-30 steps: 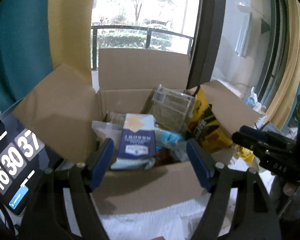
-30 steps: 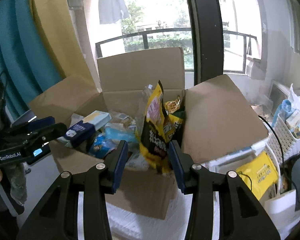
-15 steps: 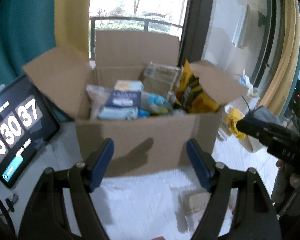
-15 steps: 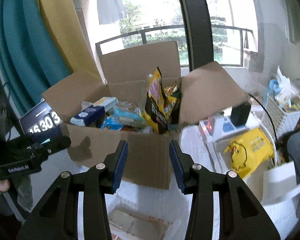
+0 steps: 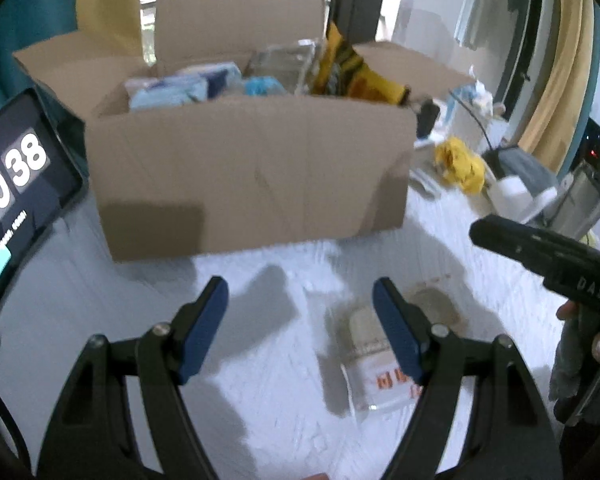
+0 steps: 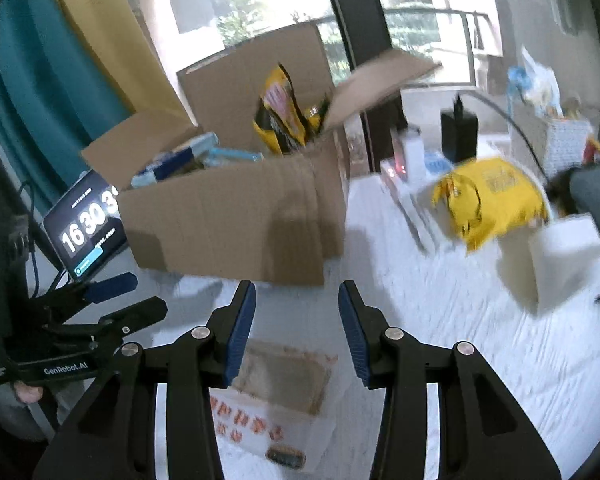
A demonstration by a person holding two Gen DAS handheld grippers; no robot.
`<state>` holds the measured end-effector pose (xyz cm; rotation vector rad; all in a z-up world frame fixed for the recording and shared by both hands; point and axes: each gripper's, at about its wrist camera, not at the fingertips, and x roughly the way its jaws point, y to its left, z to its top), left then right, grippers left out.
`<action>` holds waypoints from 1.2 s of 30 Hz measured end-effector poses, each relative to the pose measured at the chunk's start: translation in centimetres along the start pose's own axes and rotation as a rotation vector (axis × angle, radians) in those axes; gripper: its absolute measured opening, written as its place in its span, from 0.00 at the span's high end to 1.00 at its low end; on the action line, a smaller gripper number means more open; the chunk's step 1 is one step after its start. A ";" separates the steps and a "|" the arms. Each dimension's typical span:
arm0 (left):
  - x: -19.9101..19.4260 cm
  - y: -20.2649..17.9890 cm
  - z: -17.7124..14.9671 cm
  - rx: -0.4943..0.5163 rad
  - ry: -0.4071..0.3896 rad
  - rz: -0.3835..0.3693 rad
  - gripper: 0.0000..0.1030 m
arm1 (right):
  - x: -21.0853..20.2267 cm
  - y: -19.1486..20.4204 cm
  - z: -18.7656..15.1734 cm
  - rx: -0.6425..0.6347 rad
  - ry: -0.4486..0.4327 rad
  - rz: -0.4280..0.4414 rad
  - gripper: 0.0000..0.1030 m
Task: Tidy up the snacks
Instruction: 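Grasp the clear package with red print with the right gripper, then lift the red-print package with the right gripper and lower it into the box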
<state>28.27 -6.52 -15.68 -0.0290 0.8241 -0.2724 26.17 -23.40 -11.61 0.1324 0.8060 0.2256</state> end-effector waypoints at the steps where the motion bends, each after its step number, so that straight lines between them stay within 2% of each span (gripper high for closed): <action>1: 0.3 -0.3 -0.3 0.004 0.010 0.002 0.26 | 0.2 -0.2 -0.4 0.004 0.013 0.001 0.54; 3: 0.9 -0.7 -1.2 0.019 0.031 0.011 0.26 | 0.9 -0.5 -1.5 0.016 0.052 0.007 0.46; 9: 2.9 -0.4 -3.2 0.014 0.109 0.047 0.26 | 2.8 -1.4 -3.7 0.058 0.134 0.022 0.42; 16: 3.3 0.4 -3.8 -0.010 0.100 0.045 0.26 | 4.2 -2.0 -4.5 0.097 0.187 0.059 0.38; 18: 3.4 0.6 -3.9 -0.011 0.106 0.049 0.26 | 4.5 -1.7 -4.6 0.099 0.187 0.071 0.33; 20: 3.6 0.7 -4.1 -0.027 0.101 0.034 0.26 | 4.6 -1.5 -4.6 0.104 0.190 0.089 0.33; 26: 3.7 0.8 -4.3 -0.024 0.086 0.024 0.26 | 5.2 0.5 -4.5 0.072 0.194 0.037 0.31; 27: 3.6 0.9 -4.3 -0.025 0.084 0.026 0.26 | 5.2 0.8 -4.4 0.073 0.190 0.027 0.36; 29: 3.6 1.2 -4.3 -0.029 0.086 0.025 0.26 | 5.0 1.3 -4.3 0.057 0.162 -0.030 0.54; 30: 3.5 1.4 -4.3 -0.034 0.088 0.022 0.26 | 4.7 1.3 -4.1 0.050 0.144 -0.031 0.62; 32: 3.6 1.5 -4.2 -0.045 0.099 0.010 0.26 | 3.9 1.2 -3.7 0.031 0.108 -0.024 0.72; 36: 2.6 1.8 -3.7 -0.055 0.083 -0.010 0.26 | 2.1 2.6 -2.4 -0.061 0.031 -0.052 0.79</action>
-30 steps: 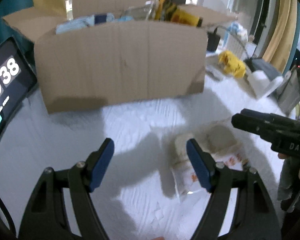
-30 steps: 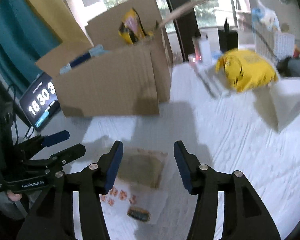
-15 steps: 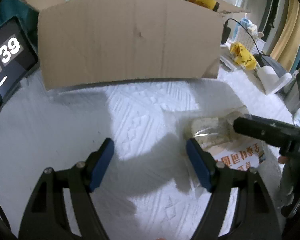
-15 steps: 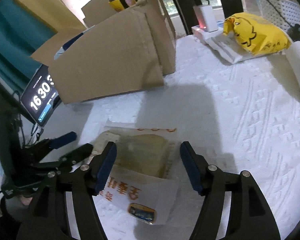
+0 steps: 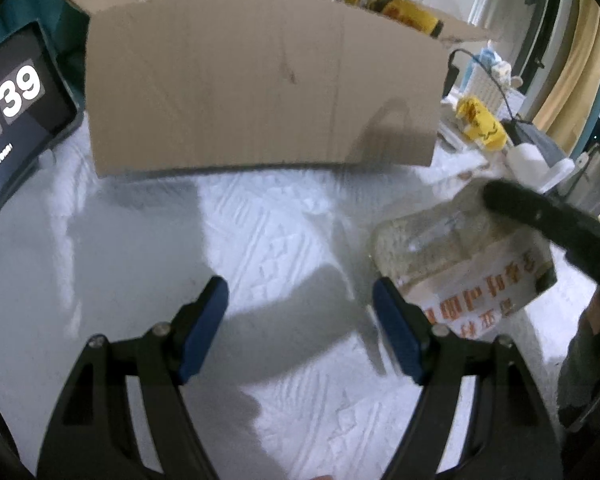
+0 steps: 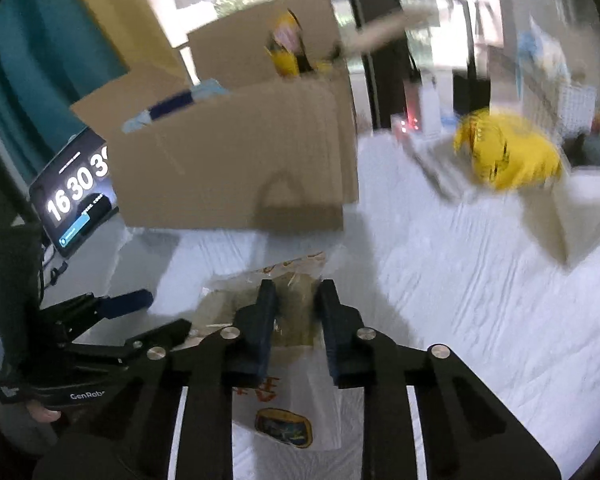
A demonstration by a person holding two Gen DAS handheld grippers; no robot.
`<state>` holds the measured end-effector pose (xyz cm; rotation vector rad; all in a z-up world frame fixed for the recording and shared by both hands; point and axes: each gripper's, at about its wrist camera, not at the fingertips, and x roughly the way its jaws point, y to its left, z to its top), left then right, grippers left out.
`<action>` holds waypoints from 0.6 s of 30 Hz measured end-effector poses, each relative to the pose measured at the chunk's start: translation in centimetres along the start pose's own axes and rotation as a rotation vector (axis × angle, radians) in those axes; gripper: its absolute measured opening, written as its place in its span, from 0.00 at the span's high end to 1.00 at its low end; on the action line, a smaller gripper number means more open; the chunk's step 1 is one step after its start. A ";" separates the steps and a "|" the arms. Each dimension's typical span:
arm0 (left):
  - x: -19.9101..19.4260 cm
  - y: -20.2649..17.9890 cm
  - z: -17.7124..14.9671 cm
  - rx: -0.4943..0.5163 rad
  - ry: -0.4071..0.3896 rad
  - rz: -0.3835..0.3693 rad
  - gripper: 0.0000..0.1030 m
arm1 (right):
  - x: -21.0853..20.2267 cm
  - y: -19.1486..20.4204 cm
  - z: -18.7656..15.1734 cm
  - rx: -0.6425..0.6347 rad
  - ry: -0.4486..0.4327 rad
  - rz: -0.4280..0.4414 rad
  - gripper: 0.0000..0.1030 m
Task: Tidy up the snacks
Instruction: 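Lift the red-print package with the right gripper and lower it into the box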
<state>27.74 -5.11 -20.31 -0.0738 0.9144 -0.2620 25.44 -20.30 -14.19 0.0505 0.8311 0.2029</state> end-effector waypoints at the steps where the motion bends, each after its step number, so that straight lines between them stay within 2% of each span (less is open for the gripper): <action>1: -0.4 0.1 0.2 -0.002 -0.009 -0.001 0.26 | -0.6 0.6 0.5 -0.027 -0.025 -0.009 0.80; 9: -4.5 1.7 1.7 -0.004 -0.102 0.023 0.26 | -4.4 3.5 4.3 -0.139 -0.162 -0.016 0.82; 18: -9.8 3.8 5.4 -0.008 -0.246 0.074 0.26 | -6.3 5.4 9.0 -0.160 -0.248 0.064 0.82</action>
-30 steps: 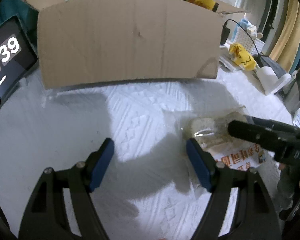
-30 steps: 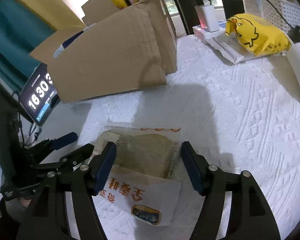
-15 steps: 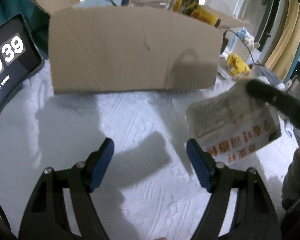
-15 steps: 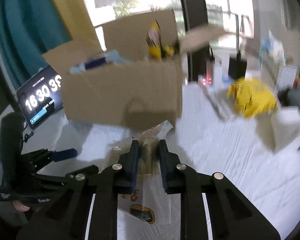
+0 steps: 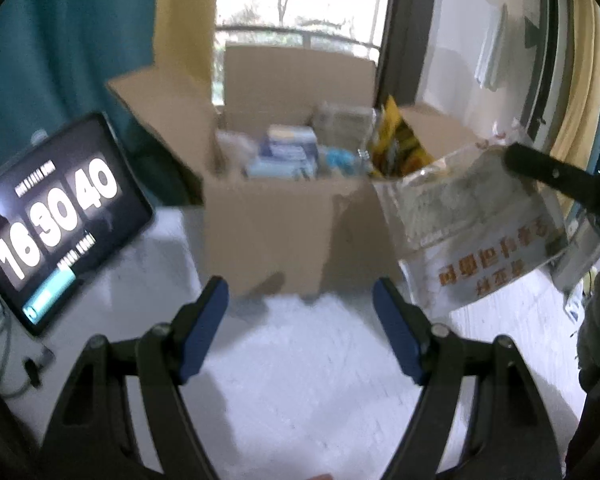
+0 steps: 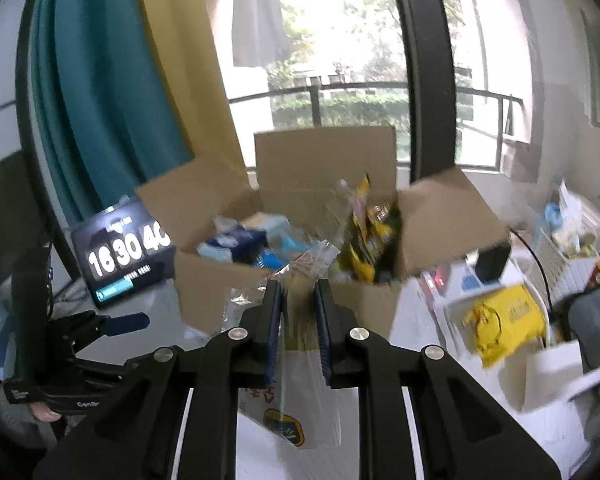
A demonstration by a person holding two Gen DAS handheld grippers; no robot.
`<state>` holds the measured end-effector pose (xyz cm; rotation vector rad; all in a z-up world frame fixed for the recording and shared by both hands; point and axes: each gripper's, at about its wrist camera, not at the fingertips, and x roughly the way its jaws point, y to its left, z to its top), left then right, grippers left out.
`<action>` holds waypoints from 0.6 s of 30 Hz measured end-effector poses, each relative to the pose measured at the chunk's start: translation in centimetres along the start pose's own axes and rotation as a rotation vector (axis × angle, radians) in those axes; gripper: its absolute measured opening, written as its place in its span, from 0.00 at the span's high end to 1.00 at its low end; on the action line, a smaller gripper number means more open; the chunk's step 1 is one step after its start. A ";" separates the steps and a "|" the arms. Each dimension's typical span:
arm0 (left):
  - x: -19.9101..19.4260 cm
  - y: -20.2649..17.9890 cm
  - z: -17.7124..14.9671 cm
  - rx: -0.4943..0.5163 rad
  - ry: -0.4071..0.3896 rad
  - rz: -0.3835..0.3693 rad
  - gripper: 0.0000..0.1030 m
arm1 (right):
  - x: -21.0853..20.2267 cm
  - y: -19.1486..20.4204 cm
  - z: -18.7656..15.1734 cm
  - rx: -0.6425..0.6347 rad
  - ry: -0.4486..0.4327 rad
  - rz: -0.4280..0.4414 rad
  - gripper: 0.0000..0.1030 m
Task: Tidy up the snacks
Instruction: 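Lift the red-print package with the right gripper and lower it into the box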
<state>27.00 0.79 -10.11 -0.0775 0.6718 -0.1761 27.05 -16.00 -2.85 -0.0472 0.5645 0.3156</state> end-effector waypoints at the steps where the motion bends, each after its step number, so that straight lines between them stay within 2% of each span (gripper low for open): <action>1: -0.4 0.3 0.7 0.001 -0.018 0.005 0.26 | 0.1 0.2 0.4 -0.004 -0.006 0.007 0.82; 8: -2.3 1.9 4.4 0.001 -0.118 0.041 0.26 | 1.7 1.2 4.1 -0.014 -0.053 0.050 0.83; 18: -1.0 4.2 8.6 -0.066 -0.197 0.062 0.26 | 5.9 2.0 8.6 0.001 -0.100 0.061 0.83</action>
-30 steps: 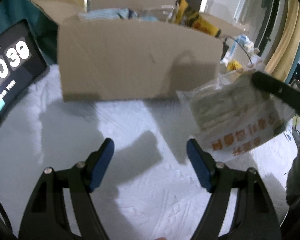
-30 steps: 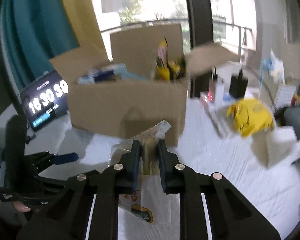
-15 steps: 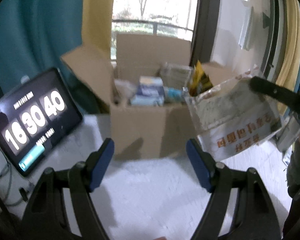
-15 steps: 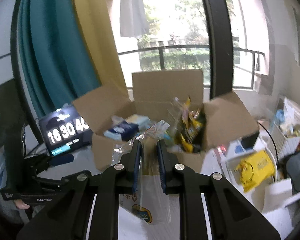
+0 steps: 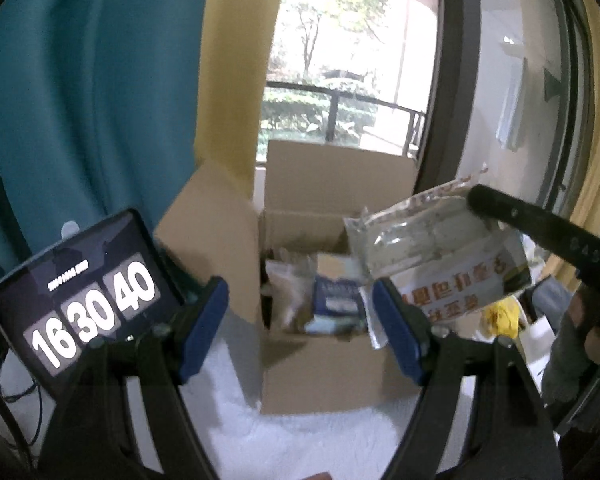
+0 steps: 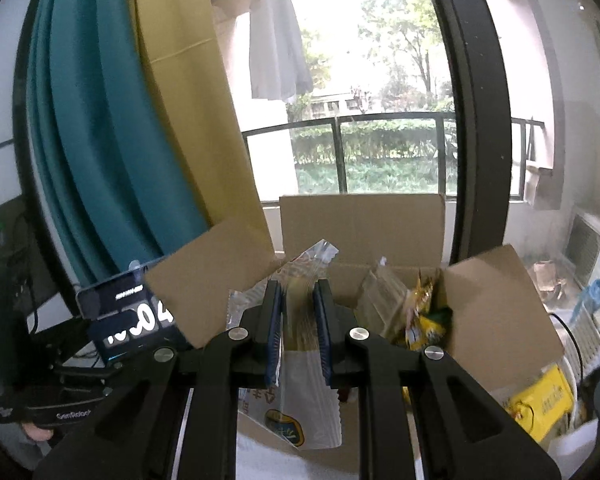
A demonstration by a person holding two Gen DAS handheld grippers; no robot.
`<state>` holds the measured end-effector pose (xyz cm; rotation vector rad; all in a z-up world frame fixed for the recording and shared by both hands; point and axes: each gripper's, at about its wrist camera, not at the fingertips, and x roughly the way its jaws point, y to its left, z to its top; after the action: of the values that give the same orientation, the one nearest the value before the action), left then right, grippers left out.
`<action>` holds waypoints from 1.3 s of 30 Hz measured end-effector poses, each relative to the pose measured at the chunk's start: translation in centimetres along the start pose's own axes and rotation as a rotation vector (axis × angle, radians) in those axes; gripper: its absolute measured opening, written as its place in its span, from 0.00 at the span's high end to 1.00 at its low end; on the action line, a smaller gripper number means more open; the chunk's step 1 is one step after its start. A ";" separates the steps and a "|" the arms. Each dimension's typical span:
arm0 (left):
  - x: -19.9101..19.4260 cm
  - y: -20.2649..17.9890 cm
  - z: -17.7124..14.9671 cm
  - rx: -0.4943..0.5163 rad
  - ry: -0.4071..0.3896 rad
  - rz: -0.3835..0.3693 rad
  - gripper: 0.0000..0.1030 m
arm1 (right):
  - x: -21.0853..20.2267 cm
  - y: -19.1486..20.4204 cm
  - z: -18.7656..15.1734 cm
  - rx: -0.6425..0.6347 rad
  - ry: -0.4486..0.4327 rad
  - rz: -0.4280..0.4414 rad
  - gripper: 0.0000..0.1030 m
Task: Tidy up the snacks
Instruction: 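Lift the red-print package with the right gripper and lower it into the box, then open the right gripper and release the package inside the box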
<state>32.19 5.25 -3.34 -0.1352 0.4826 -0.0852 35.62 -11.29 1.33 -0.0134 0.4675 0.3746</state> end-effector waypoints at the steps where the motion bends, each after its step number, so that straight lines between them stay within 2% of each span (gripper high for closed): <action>1: 0.3 0.3 0.4 -0.008 -0.008 0.002 0.26 | 0.4 0.0 0.3 0.002 -0.005 -0.003 0.83; 5: 1.3 1.8 1.9 -0.053 -0.036 0.010 0.26 | 2.3 -0.2 1.5 0.008 -0.022 -0.015 0.83; 10: 2.7 4.0 3.4 -0.075 -0.062 0.062 0.26 | 5.1 -0.8 2.8 0.031 -0.039 -0.031 0.83; 17: 4.0 5.8 3.2 -0.128 -0.034 0.083 0.26 | 10.3 -1.7 3.9 0.089 -0.041 -0.046 0.83; 20: 4.6 5.7 3.0 -0.123 -0.022 0.087 0.26 | 13.0 -2.5 4.0 0.152 -0.006 -0.047 0.82; 22: 5.1 5.7 2.8 -0.114 -0.008 0.083 0.26 | 15.1 -3.3 3.5 0.223 0.053 -0.061 0.80; 24: 5.3 5.6 2.7 -0.107 0.003 0.081 0.26 | 16.6 -4.1 2.9 0.280 0.112 -0.080 0.69; 26: 5.4 5.5 2.7 -0.105 0.007 0.085 0.26 | 16.6 -4.5 2.3 0.295 0.116 -0.099 0.55; 27: 5.4 5.5 2.7 -0.106 0.006 0.085 0.26 | 16.2 -4.6 2.1 0.290 0.109 -0.105 0.52; 39: 4.2 4.5 3.2 -0.105 -0.009 0.073 0.26 | 10.3 -3.7 1.7 0.191 0.113 -0.124 0.52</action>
<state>37.67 9.52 -3.09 -0.2206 0.4822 0.0120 46.18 -10.95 -1.95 0.1219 0.6098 0.2071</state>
